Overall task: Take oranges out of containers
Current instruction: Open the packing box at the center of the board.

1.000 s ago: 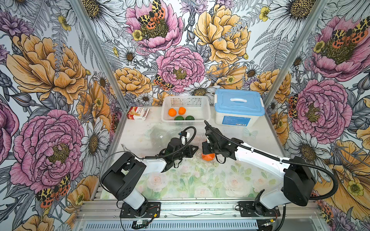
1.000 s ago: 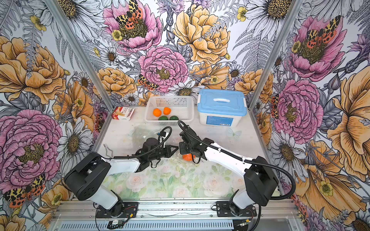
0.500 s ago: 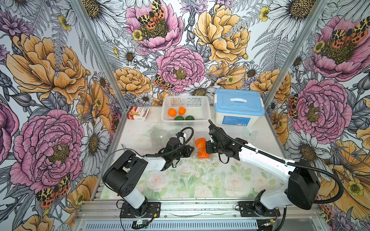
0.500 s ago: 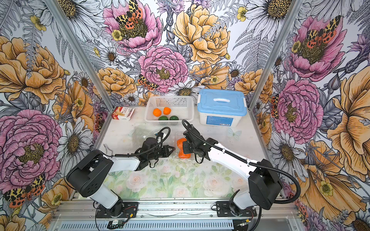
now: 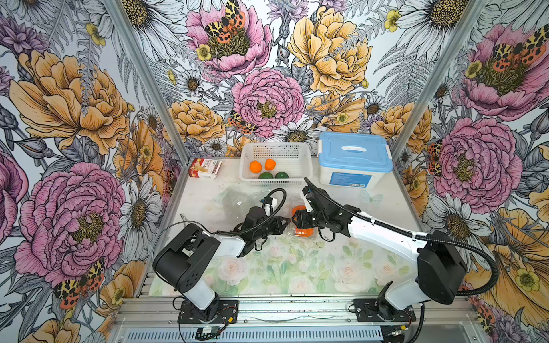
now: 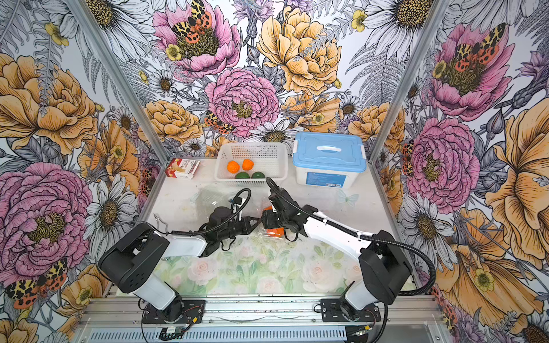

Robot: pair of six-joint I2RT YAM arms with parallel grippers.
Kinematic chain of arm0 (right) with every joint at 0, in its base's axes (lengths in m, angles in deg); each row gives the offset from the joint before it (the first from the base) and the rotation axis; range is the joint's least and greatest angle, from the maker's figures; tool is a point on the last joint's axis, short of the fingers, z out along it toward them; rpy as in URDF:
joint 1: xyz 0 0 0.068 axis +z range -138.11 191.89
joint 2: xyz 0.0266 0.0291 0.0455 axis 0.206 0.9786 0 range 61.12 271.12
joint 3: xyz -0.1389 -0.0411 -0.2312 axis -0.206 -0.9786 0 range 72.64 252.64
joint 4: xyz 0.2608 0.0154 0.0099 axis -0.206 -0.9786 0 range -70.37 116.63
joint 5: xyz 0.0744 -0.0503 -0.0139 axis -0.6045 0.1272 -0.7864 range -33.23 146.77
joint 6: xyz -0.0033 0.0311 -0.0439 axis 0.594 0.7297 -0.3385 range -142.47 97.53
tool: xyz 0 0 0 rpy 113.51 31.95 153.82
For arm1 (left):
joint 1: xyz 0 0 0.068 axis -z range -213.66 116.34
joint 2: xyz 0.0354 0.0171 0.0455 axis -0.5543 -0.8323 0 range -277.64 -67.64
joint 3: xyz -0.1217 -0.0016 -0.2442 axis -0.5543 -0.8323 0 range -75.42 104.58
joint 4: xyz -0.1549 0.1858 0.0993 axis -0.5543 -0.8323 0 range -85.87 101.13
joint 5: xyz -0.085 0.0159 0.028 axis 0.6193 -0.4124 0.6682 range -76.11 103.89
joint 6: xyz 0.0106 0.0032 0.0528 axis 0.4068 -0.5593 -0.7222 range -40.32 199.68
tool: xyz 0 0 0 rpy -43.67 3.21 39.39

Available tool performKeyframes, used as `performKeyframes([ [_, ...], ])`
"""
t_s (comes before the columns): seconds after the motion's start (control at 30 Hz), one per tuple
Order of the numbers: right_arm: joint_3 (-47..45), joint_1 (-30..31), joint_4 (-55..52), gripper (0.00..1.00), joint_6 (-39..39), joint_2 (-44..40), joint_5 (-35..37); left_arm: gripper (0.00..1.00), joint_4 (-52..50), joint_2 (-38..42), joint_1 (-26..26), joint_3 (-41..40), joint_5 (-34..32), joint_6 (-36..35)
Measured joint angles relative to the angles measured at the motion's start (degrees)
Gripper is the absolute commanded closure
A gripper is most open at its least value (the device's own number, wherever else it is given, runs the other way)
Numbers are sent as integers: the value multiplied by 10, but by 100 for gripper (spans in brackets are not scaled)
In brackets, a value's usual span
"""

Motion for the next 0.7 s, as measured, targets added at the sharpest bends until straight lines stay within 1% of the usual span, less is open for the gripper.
performKeyframes([
  [0.23, 1, 8, 1, 36, 0, 2, 4, 100, 6, 12, 20, -3, 0, 0],
  [0.37, 1, 14, 1, 39, -2, 2, 19, 100, 3, 23, 28, -6, -4, -2],
  [0.53, 9, 30, -12, 44, -6, 3, 70, 100, 0, 50, 34, -13, -15, -10],
  [0.7, 50, 58, -46, 47, -20, 16, 119, 100, -21, 76, 40, -15, -35, -25],
])
